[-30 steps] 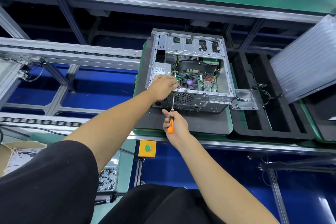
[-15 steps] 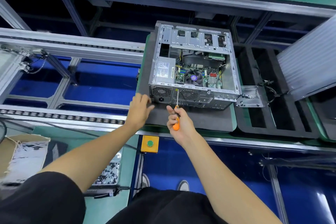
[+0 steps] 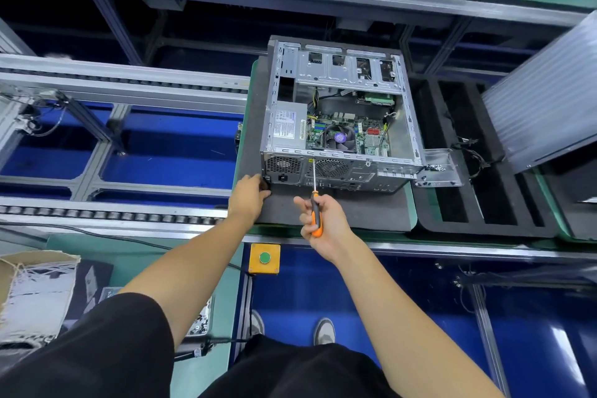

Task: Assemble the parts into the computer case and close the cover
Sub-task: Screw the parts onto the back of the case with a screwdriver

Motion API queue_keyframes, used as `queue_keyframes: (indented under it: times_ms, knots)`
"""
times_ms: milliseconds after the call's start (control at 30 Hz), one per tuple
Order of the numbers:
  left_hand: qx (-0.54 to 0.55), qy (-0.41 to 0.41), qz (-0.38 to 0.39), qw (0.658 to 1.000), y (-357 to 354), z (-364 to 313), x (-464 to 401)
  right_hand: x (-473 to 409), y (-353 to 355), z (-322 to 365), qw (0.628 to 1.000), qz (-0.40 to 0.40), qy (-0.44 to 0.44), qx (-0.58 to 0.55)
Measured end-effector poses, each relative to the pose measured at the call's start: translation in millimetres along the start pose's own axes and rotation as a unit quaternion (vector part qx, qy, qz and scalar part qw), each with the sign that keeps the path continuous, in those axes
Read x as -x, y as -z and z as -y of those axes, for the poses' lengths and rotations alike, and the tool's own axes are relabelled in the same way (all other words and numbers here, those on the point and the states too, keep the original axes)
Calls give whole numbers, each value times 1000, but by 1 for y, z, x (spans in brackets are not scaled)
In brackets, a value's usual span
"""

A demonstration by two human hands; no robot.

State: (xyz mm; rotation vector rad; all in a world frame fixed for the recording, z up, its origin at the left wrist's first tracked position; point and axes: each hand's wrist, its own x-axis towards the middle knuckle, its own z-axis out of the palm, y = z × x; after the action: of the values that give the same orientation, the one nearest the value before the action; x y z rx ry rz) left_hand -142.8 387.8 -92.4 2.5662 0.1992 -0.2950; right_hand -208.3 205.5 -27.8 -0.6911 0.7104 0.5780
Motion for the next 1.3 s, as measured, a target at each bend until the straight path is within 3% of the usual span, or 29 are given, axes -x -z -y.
queue_keyframes:
  times_ms: [133, 200, 267, 367, 567, 700, 867, 967, 1067, 1200, 1300]
  knots:
    - [22, 17, 20, 999, 4, -3, -2, -5, 14, -6, 980, -58, 31, 187]
    - [174, 22, 37, 984, 2, -9, 5, -7, 20, -9, 957, -81, 38, 276]
    - [320, 14, 64, 945, 1, -17, 16, -9, 25, -10, 943, -82, 48, 317]
    - [428, 17, 59, 902, -2, -26, 25, -11, 27, -7, 931, -68, 58, 355]
    - [613, 82, 83, 782, 4, -27, 28, -16, 27, 0, 915, -45, 90, 390]
    - [605, 64, 116, 785, 10, -27, 29, -16, 29, 1, 911, -30, 77, 405]
    - [544, 35, 135, 827, 16, -23, 26, -14, 31, 4, 907, -24, 70, 416]
    - [457, 6, 184, 870, 24, -23, 21, -12, 37, 4, 902, -31, 67, 426]
    - [405, -2, 240, 883, 31, -26, 14, -9, 42, 2, 919, -37, 43, 390]
    - [436, 51, 278, 855, 25, -36, 12, -7, 46, -5, 949, -38, 9, 312]
    - [560, 129, 259, 777, 5, -44, 19, -7, 45, -4, 958, -49, 14, 283]
